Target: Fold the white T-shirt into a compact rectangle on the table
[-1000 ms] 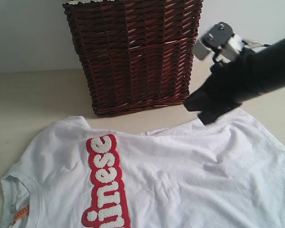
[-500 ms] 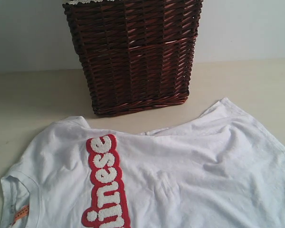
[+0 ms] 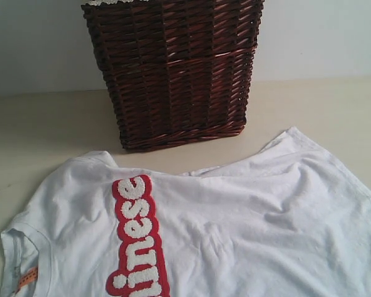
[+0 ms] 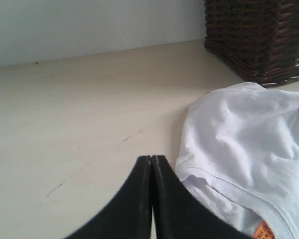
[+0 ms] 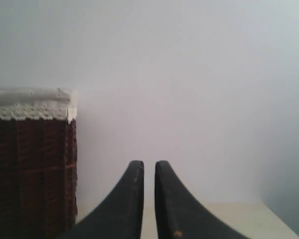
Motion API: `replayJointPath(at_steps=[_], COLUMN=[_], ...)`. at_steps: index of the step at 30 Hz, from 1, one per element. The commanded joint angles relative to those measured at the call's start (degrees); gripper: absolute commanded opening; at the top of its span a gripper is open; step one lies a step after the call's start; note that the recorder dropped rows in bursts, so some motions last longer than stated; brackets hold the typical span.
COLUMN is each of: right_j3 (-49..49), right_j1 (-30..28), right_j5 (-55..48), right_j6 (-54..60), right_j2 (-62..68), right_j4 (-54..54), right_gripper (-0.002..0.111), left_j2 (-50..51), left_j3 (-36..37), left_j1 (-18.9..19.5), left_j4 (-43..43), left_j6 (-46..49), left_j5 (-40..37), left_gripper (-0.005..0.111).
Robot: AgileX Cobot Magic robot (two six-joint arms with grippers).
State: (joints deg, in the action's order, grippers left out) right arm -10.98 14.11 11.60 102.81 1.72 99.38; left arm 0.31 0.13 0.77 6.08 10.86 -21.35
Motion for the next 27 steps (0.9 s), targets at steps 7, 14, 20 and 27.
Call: replayJointPath(at_steps=[7,14,20,27], right_j3=[10.98,10.98,10.98,10.98], right_j1=[-0.17,-0.17,-7.78,-18.92], right_j5=[-3.91,-12.81,-24.24,-29.51], right_j6=[-67.01,-66.53,-67.23,-67.25], right_j2=[-0.38,-0.27,-1.72,-1.72], right_j4=[-64.92,-65.35,-65.07,-64.7], right_gripper=[0.011,0.011,0.011,0.011], left_j2=[-0.31,-0.31,-0.31,-0.31], left_j3=[-0.13,-0.13,-0.13,-0.13], left_j1=[-0.11,-0.11,-0.11,-0.11], left_j4=[0.49,0.49,0.49,0.49], left_j6=[-0.12,-0.12,-0.12,-0.12], left_j5=[0.52,0.52,0.52,0.52], left_gripper=[0.0,0.0,0.0,0.0])
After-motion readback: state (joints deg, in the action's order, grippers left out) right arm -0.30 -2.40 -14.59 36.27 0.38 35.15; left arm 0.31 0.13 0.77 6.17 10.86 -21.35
